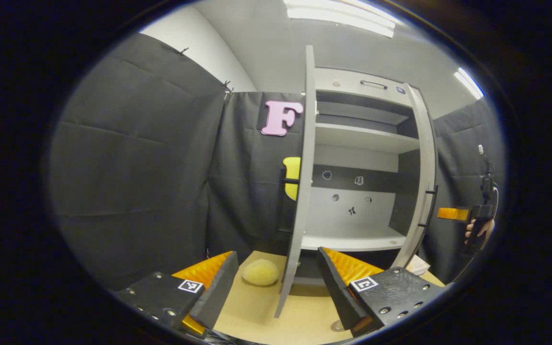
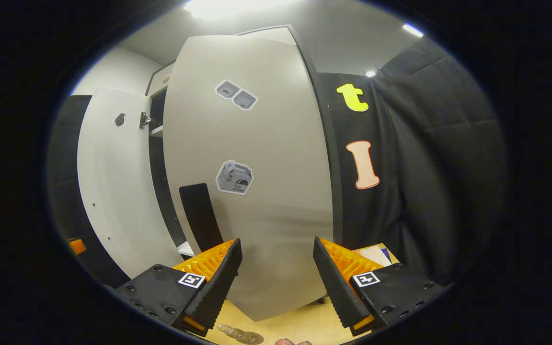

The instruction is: Grasp the bottle in the cabinet with the left hand and place it on the coaster, then close the right door with the right hand and the left door with the left hand.

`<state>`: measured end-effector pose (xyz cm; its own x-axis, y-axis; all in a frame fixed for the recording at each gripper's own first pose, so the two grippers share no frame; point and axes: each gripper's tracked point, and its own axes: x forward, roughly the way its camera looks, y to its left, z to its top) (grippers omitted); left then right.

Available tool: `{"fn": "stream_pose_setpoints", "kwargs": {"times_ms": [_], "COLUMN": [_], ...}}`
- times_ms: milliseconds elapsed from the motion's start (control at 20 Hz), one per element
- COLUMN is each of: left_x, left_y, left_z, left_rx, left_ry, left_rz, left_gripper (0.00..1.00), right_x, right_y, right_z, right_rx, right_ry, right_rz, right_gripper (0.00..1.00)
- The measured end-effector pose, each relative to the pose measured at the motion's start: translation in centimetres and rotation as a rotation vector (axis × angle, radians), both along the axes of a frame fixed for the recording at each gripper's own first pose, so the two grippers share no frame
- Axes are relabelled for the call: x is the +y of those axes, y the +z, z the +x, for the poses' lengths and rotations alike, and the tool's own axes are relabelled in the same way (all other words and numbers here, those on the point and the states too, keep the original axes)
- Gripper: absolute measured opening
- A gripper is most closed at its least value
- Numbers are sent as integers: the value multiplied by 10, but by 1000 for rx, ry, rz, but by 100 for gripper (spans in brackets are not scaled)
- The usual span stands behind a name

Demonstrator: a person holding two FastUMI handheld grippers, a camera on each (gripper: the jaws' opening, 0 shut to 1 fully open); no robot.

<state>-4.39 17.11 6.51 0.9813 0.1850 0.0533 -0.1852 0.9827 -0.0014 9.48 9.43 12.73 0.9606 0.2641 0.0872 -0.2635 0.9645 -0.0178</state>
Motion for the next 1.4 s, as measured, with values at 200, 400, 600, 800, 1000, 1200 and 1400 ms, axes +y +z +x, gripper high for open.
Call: {"fn": "stream_pose_setpoints", "kwargs": {"times_ms": [200, 400, 600, 800, 1000, 1200, 1400], "left_x": [39, 68, 90, 98, 92, 81, 78], "left_y": [3, 27, 39, 34, 47, 60, 61], "left_z": [9, 41, 82, 122, 161, 175, 183], "left_rx": [15, -9, -20, -12, -36, -43, -34], "left_ry": [-20, -92, -161, -221, -306, -334, -347], "left_rz": [16, 29, 4, 34, 10, 52, 59], "left_gripper": [95, 95, 96, 96, 96, 94, 95], "right_x": [2, 1, -4, -17, -28, -35, -41], "right_y": [-7, -10, -12, -28, -32, -34, -37], "right_z": [1, -2, -8, -26, -30, -29, -29], "right_rx": [19, 8, 7, 22, 29, 30, 36], "right_ry": [-16, -43, -78, -121, -163, -192, -216], "right_rz": [1, -15, -12, -6, 6, 13, 15], "right_gripper": [96, 96, 96, 96, 96, 96, 96]}}
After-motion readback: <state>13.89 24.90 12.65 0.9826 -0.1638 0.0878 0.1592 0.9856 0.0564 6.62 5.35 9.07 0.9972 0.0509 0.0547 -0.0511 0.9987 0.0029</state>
